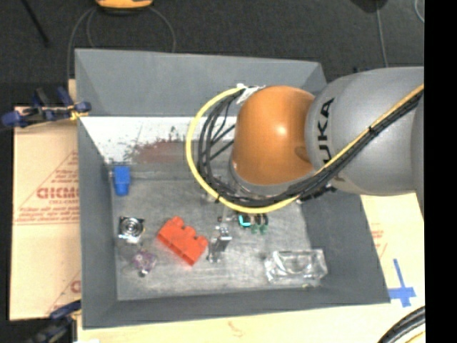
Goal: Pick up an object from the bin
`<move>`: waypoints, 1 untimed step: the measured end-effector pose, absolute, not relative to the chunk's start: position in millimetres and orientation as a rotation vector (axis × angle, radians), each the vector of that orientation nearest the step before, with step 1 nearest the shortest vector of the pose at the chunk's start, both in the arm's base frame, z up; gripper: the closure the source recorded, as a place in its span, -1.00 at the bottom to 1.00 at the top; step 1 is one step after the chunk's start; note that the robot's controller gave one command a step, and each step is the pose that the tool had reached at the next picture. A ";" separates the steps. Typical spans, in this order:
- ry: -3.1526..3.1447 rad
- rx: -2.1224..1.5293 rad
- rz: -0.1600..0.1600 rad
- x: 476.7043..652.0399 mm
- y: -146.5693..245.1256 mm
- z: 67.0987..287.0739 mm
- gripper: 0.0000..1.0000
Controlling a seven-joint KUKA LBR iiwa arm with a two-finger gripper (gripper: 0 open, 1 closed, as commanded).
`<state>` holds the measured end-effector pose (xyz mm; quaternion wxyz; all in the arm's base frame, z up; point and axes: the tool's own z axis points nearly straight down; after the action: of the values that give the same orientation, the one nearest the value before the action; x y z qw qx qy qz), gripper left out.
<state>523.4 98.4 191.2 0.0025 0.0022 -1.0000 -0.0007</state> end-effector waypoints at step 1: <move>-3.122 -0.429 -0.007 528.6 114.4 71.8 -1.00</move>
Offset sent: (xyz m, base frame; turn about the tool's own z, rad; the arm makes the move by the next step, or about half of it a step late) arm 0.0020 0.0159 -0.1212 0.2781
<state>528.6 114.4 71.8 -0.0051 -0.1362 -0.9907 -0.0023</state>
